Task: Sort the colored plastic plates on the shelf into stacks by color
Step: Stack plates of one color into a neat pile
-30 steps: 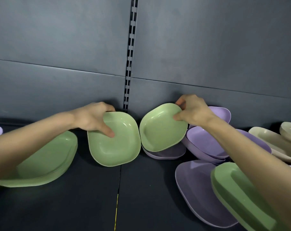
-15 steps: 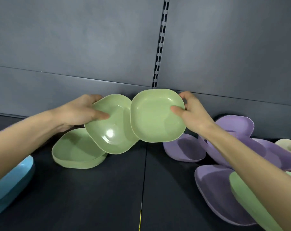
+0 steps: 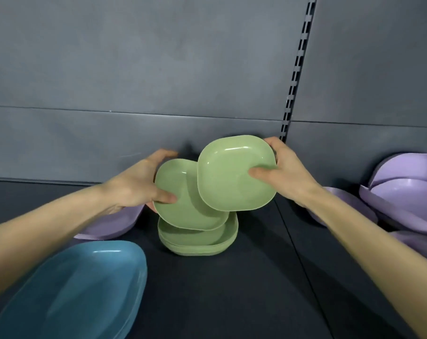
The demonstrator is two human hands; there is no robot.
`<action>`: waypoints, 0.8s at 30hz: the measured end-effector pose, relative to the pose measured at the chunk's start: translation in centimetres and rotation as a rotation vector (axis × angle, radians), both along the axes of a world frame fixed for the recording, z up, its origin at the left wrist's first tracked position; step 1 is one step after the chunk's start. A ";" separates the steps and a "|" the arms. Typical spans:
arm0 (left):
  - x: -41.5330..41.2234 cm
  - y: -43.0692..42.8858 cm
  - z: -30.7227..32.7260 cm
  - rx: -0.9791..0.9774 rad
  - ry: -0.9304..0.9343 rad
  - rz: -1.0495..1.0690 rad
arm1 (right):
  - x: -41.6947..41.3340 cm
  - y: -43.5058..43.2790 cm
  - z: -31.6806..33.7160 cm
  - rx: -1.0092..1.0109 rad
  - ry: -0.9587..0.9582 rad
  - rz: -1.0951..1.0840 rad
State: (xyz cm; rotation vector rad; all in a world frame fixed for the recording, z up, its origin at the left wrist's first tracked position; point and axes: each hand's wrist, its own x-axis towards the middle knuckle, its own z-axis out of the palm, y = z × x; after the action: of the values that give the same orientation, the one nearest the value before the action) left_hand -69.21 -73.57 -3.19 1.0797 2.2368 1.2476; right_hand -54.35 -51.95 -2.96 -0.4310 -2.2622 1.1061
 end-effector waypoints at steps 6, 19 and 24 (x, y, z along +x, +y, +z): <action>-1.2 0.2 -1.8 -0.087 0.082 -0.155 | 0.2 -1.3 -0.8 -0.032 -0.031 -0.098; -1.2 -0.1 -1.8 -0.202 0.268 -0.177 | 0.1 -1.9 -1.4 -0.049 0.005 -0.099; -1.0 0.5 -1.3 0.118 0.049 -0.126 | -1.2 -4.0 -2.4 -0.153 -0.033 0.030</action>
State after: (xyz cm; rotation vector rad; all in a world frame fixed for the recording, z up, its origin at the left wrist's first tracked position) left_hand -70.17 -73.03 -4.48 1.2864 2.1164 1.3266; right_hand -55.59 -55.93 -5.34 -0.4813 -2.2275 1.3024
